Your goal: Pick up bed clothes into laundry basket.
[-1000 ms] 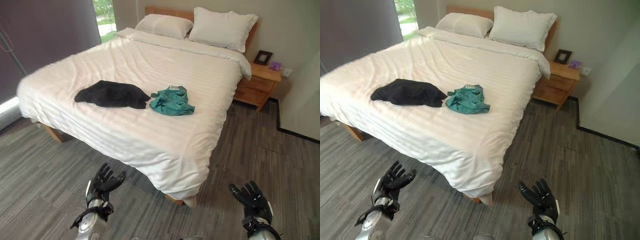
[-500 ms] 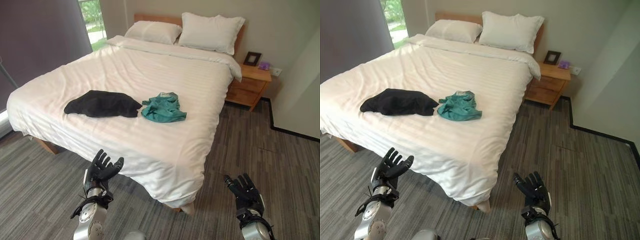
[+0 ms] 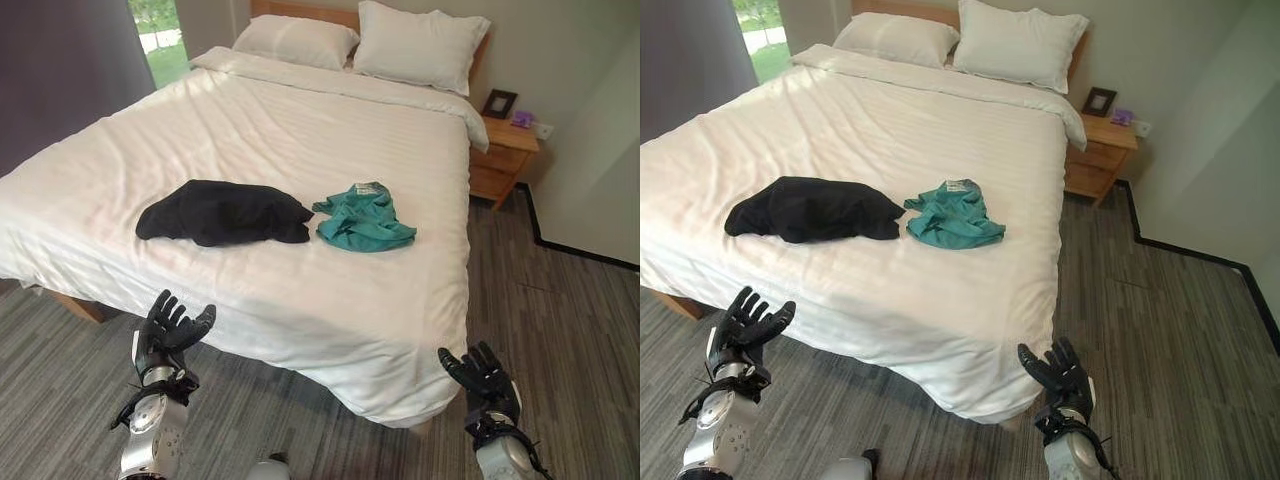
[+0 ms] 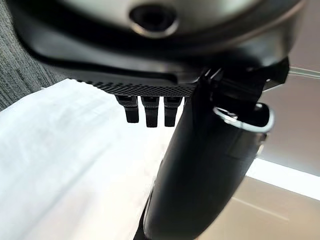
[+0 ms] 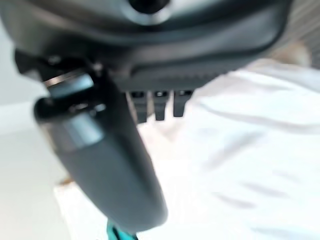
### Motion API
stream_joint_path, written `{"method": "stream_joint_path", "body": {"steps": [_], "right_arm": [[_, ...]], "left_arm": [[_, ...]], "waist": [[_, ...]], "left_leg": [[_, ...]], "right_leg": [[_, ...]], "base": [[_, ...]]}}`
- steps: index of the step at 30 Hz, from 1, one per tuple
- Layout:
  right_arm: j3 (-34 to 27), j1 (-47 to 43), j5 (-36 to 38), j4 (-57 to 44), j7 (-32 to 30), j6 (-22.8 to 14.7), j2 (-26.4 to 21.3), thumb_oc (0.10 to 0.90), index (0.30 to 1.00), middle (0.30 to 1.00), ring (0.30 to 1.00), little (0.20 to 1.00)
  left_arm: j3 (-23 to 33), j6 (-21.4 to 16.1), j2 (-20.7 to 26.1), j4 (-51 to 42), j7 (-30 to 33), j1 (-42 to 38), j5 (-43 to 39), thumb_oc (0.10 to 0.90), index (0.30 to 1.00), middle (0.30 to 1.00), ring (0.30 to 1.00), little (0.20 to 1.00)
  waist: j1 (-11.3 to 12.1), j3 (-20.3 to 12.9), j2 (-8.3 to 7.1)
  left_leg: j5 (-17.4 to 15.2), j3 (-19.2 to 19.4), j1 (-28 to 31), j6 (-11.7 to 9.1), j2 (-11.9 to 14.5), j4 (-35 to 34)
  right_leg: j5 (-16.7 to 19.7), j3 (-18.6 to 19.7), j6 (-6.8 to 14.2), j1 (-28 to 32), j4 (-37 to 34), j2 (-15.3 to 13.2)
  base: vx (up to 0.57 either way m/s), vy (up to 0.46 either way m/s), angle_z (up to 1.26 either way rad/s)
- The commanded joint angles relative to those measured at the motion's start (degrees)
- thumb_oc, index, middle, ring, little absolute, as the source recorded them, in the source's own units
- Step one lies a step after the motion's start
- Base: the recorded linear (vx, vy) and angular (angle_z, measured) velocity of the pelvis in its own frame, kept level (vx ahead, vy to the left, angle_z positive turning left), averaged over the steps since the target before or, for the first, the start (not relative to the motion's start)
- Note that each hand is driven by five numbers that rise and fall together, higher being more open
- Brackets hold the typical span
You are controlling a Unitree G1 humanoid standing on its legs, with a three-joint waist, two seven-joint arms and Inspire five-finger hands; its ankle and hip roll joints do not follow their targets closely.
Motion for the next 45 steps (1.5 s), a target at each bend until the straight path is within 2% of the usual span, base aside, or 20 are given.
{"method": "stream_joint_path", "body": {"steps": [1,3,4,5,6,7,8,9,10,14,20,27,28,29,31,33,40,42,43,45], "right_arm": [[-0.3,0.5,-0.8,-5.4,3.8,-3.0,-4.5,0.8,0.9,0.9,0.9,0.9],[-0.2,0.1,-2.2,-5.7,3.7,-3.0,-5.2,0.8,0.9,0.9,0.9,0.9],[-0.5,0.1,-4.4,-6.0,3.8,-2.9,-6.1,0.8,0.9,0.9,0.9,0.9],[-0.5,0.1,-4.5,-6.0,3.8,-2.9,-6.1,0.8,0.9,0.9,0.9,0.9],[-1.3,-0.5,-5.9,-5.7,3.5,-3.2,-7.2,0.8,0.9,0.9,0.9,0.9],[-1.3,-0.5,-5.9,-5.6,3.5,-3.2,-7.2,0.8,0.9,0.9,0.9,0.9],[-1.9,-1.1,-7.0,-5.7,2.7,-3.6,-8.1,0.8,0.9,0.9,0.9,0.9],[-1.9,-1.1,-7.0,-5.7,2.7,-3.5,-8.1,0.8,0.9,0.9,0.9,0.9],[-2.5,-1.8,-8.0,-5.4,2.2,-4.5,-9.5,0.8,0.9,0.9,0.9,0.9],[-2.4,-3.6,-10.3,-7.4,1.4,-4.7,-11.3,0.8,0.9,0.9,0.9,0.9],[-3.1,-6.7,-11.5,-8.6,1.3,-4.7,-15.4,0.8,0.9,0.9,0.9,0.9],[-0.4,-8.6,-6.7,-8.7,1.4,-4.4,-13.4,0.8,0.9,0.9,0.9,0.9],[-1.2,-10.8,4.6,-7.7,-1.3,-8.8,-6.2,0.8,0.9,0.9,0.9,0.9],[-1.2,-10.8,4.6,-7.7,-1.3,-8.8,-6.2,0.8,0.9,0.9,0.9,0.9],[-4.2,-9.9,5.9,-7.6,-1.9,-8.9,-5.6,0.8,0.9,0.9,0.9,0.9],[-4.4,-9.5,5.3,-6.5,-2.0,-8.6,-6.7,0.8,0.9,0.9,0.9,0.9],[-6.8,-14.9,-0.9,-2.9,-2.8,-7.9,-16.8,0.8,0.9,0.9,0.9,0.9],[-5.5,-20.4,-3.1,-2.1,-2.8,-7.0,-23.9,0.8,0.9,0.9,0.9,0.9],[-5.4,-20.7,-3.0,-1.8,-2.7,-7.0,-24.0,0.8,0.9,0.9,0.9,0.9],[-2.7,-26.6,-4.9,1.3,-2.7,-6.5,-29.9,0.8,0.9,0.9,0.9,0.9]], "left_arm": [[1.3,-3.5,5.3,-9.6,-3.3,3.1,5.1,0.8,0.9,0.9,0.9,0.9],[1.3,-2.8,4.4,-9.2,-3.4,4.2,5.7,0.8,0.9,0.9,0.9,0.9],[1.4,-2.5,3.2,-9.1,-4.1,4.8,5.2,0.8,0.9,0.9,0.9,0.9],[1.4,-2.5,3.1,-9.1,-4.1,4.8,5.2,0.8,0.9,0.9,0.9,0.9],[1.2,-2.6,1.7,-9.5,-4.4,5.2,4.7,0.8,0.9,0.9,0.9,0.9],[1.2,-2.6,1.6,-9.6,-4.4,5.2,4.7,0.8,0.9,0.9,0.9,0.9],[1.1,-2.6,0.3,-10.3,-4.5,5.4,3.8,0.8,0.9,0.9,0.9,0.9],[1.1,-2.6,0.2,-10.4,-4.5,5.5,3.8,0.8,0.9,0.9,0.9,0.9],[0.8,-3.0,-0.7,-10.2,-4.1,5.7,4.4,0.8,0.9,0.9,0.9,0.9],[2.1,-4.3,-3.0,-10.1,-3.4,6.4,1.7,0.8,0.9,0.9,0.9,0.9],[1.2,-3.4,-3.4,-10.6,-4.5,7.4,0.6,0.8,0.9,0.9,0.9,0.9],[1.7,-3.5,-3.3,-11.4,-2.9,7.2,-0.9,0.8,0.9,0.9,0.9,0.9],[-2.3,-3.4,1.9,-7.7,-2.2,1.8,3.0,0.8,0.9,0.9,0.9,0.9],[-2.3,-3.4,1.9,-7.7,-2.2,1.7,2.9,0.8,0.9,0.9,0.9,0.9],[-1.8,-2.9,1.0,-8.8,-3.0,2.5,1.4,0.8,0.9,0.9,0.9,0.9],[-2.0,-3.2,0.9,-9.1,-3.1,3.0,1.6,0.8,0.9,0.9,0.9,0.9],[-2.6,-3.8,3.0,-12.0,-3.8,2.5,2.3,0.8,0.9,0.9,0.9,0.9],[-2.7,-3.8,3.8,-12.6,-4.1,3.3,1.9,0.8,0.9,0.9,0.9,0.9],[-2.6,-3.8,3.6,-12.6,-4.1,3.3,1.8,0.8,0.9,0.9,0.9,0.9],[-3.4,-3.7,3.7,-12.7,-5.0,4.5,0.8,0.8,0.9,0.9,0.9,0.9]], "waist": [[-1.4,-4.3,1.79],[-0.9,-4.4,1.81],[-0.6,-4.5,1.22],[-0.6,-4.4,1.16],[-0.1,-4.6,0.42],[-0.2,-4.4,0.42],[0.1,-4.6,-0.62],[0.1,-4.5,-0.53],[0.4,-5.3,-2.05],[1.6,-6.1,-2.13],[1.8,-7.0,-2.51],[2.3,-7.4,-2.71],[2.8,-3.7,-3.57],[2.7,-3.7,-3.64],[2.5,-4.6,-2.66],[2.4,-5.1,-2.33],[3.4,-6.8,-2.51],[4.7,-7.1,-3.27],[4.6,-7.1,-3.16],[6.0,-7.0,-3.79]], "left_leg": [[6.1,-7.1,3.9,-0.1,2.2,-12.8],[6.2,-6.3,4.3,1.6,0.3,-12.7],[6.2,-5.8,4.8,2.5,-1.3,-12.8],[6.0,-5.7,5.0,2.5,-1.3,-12.8],[6.0,-5.0,5.7,3.1,-2.8,-13.0],[5.8,-5.0,6.0,3.1,-2.8,-13.0],[5.9,-4.2,6.7,3.2,-4.1,-13.5],[5.8,-4.2,6.9,3.2,-4.0,-13.5],[5.5,-3.2,6.8,3.4,-5.8,-13.6],[6.4,-2.1,7.5,3.1,-6.3,-15.2],[6.6,-1.7,7.0,3.2,-6.9,-15.3],[6.2,-2.3,7.3,3.6,-7.2,-15.6],[4.4,-16.5,4.9,-2.2,-5.7,-10.9],[4.8,-16.6,4.7,-2.2,-5.9,-11.0],[4.7,-10.8,4.5,-1.1,-5.1,-15.2],[5.7,-11.1,5.4,-0.7,-5.1,-17.8],[8.1,-12.7,7.3,-0.5,-5.8,-22.0],[8.1,-13.6,7.3,-0.5,-6.1,-22.3],[8.1,-13.6,7.3,-0.5,-6.1,-22.3],[8.2,-14.0,7.1,-0.6,-6.4,-22.3]], "right_leg": [[4.1,-2.2,-0.8,-0.9,7.0,1.4],[-0.1,-6.8,-1.2,-1.6,10.8,4.6],[-4.2,-9.2,-1.1,-2.1,10.7,8.6],[-4.4,-9.2,-1.1,-2.0,10.9,8.5],[-8.2,-12.9,-1.5,-2.2,7.7,12.0],[-8.4,-12.9,-1.6,-1.8,7.7,12.0],[-10.2,-15.1,-2.1,-0.2,1.5,14.2],[-10.1,-15.2,-2.2,0.2,1.1,14.3],[-10.0,-14.5,-3.7,3.0,-8.4,15.8],[-7.4,-14.3,-3.5,6.3,-15.8,15.7],[-6.2,-14.7,-4.0,7.6,-19.1,15.6],[-5.7,-14.4,-4.0,8.2,-20.4,15.6],[-3.7,-21.2,-0.9,5.2,-23.1,10.7],[-3.5,-21.3,-0.8,5.0,-23.2,10.5],[-4.3,-24.1,-0.5,5.8,-23.1,10.1],[-4.6,-24.4,-0.7,5.7,-22.5,10.3],[-6.0,-25.3,-1.1,6.0,-21.4,10.3],[-6.3,-25.8,-1.1,6.4,-21.5,10.2],[-6.3,-25.8,-1.1,6.4,-21.5,10.2],[-6.3,-26.0,-1.1,6.6,-21.8,10.3]], "base": [[-0.07,0.52,-0.39],[-0.05,0.401,-0.48],[-0.02,0.325,-0.53],[-0.03,0.301,-0.57],[-0.01,0.125,-0.34],[-0.03,0.179,-0.64],[0.0,0.048,-0.67],[-0.02,0.042,-0.59],[0.0,-0.008,-0.31],[-0.02,-0.026,-0.5],[-0.01,-0.009,-0.05],[0.0,-0.003,0.0],[-0.01,-0.011,0.13],[-0.01,-0.004,0.44],[0.04,-0.001,0.55],[0.07,0.007,0.14],[0.06,0.01,0.16],[0.03,0.0,0.18],[0.03,0.004,0.12],[0.02,0.003,0.04]]}}
